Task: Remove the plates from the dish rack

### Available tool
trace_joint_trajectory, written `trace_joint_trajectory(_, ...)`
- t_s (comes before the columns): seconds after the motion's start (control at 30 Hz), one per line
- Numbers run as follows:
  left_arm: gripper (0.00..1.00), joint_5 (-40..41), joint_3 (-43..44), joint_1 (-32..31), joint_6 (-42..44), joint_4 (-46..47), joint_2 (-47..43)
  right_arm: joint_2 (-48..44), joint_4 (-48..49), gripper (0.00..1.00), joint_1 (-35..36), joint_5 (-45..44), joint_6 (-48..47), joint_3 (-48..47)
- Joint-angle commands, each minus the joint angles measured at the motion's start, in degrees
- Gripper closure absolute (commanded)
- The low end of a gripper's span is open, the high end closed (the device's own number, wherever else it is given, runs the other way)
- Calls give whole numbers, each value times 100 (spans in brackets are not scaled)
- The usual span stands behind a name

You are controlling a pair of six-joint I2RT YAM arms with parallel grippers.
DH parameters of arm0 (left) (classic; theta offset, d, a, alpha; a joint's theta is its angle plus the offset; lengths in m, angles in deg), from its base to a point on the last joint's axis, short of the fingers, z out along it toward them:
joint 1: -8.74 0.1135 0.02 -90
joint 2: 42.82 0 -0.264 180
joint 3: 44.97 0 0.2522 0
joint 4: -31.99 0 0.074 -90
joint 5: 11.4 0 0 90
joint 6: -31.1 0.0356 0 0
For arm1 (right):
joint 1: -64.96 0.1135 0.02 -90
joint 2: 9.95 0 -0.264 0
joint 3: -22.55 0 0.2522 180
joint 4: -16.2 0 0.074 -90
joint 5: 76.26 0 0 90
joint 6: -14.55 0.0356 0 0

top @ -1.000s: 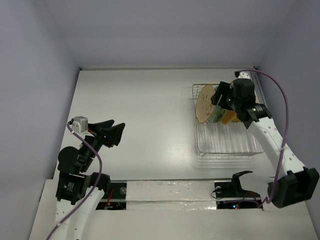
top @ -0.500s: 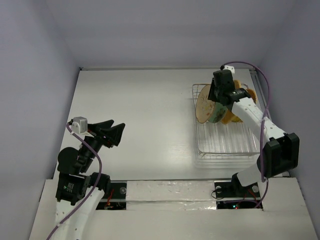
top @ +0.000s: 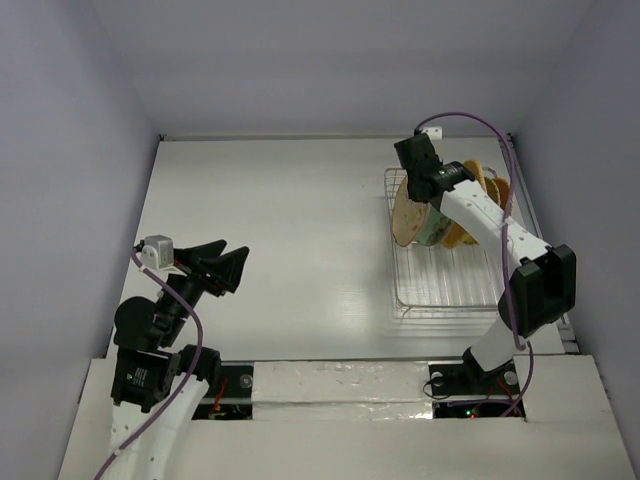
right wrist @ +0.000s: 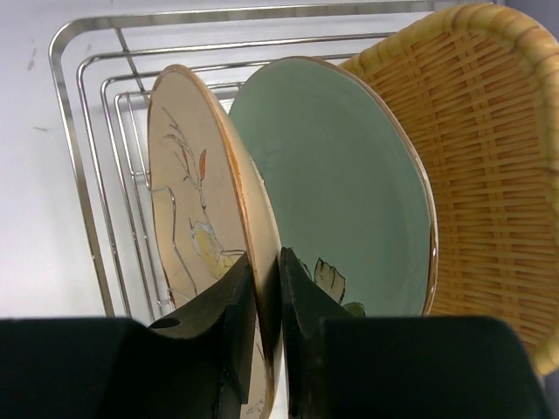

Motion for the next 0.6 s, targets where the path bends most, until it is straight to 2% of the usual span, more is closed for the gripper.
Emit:
trace_joint_trajectory(0.0,41,35,20,-33,-16,207,-50,-125,-27,100,266,-794,-168,-751)
trace_joint_trajectory(0.17,41,52,29,-33,-25,207,-41,-151,-265,100,486,-1410,-423,-1234)
trace_joint_trajectory(0.37,41,70,20,-33,-34,198,-41,-616,-370,100,539,-1429,-389,-1595)
trace_joint_trajectory(0.47,41,61,20,-33,-25,198,-33,-898,-432,100,539,-1219,-187,-1674)
trace_joint_trajectory(0.57,42,70,20,-33,-34,216,-24,-1398,-117,100,592,-473,24,-1508)
